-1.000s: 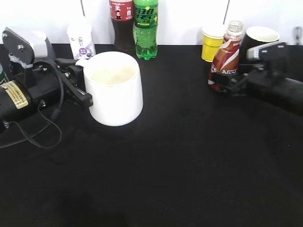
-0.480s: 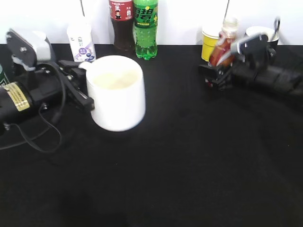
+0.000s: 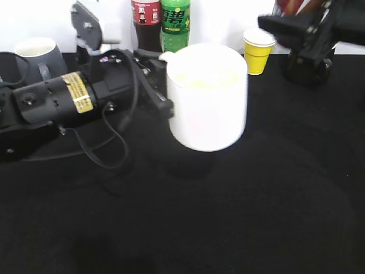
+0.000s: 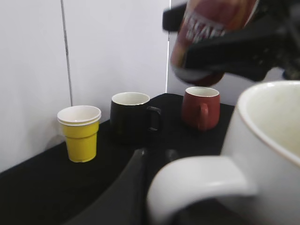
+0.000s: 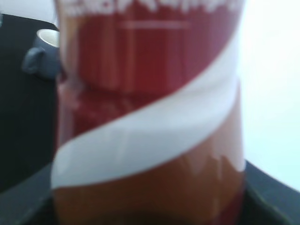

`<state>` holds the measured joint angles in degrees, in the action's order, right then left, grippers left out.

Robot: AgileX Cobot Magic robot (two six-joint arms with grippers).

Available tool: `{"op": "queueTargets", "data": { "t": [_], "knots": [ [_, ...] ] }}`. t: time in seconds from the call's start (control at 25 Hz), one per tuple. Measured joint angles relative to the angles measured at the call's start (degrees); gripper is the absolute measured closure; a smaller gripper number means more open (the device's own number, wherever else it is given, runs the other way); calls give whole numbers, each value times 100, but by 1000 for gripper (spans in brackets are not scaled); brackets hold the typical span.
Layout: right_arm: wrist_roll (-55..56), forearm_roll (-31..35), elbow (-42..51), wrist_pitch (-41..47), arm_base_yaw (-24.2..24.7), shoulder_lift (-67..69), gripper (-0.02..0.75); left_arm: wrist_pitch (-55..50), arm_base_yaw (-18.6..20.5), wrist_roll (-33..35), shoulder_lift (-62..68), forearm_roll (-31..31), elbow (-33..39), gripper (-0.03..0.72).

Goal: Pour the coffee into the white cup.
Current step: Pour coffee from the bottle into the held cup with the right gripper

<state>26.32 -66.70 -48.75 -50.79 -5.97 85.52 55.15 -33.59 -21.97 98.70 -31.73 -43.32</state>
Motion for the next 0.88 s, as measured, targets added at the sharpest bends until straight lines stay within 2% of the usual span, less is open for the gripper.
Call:
{"op": "queueTargets", "data": {
  "t": [0.12, 0.28, 0.44, 0.68, 0.88],
  "knots": [
    [0, -76, 0, 9, 0, -252, 220, -178, -150, -62, 0, 204, 0, 620],
    [-649, -276, -14, 29, 0, -303, 220, -386, -199, -67, 69, 169, -229, 620],
    [-1964, -280, -18, 36, 0, -303, 220, -682, -381, -69, 316, -363, -732, 620],
    [-2908, -229, -24, 40, 0, -303, 220, -702, -408, -69, 321, -382, -732, 620],
    [-4233, -226, -24, 249, 0, -303, 220, -695, -408, -69, 321, -382, -738, 620]
  ]
}}
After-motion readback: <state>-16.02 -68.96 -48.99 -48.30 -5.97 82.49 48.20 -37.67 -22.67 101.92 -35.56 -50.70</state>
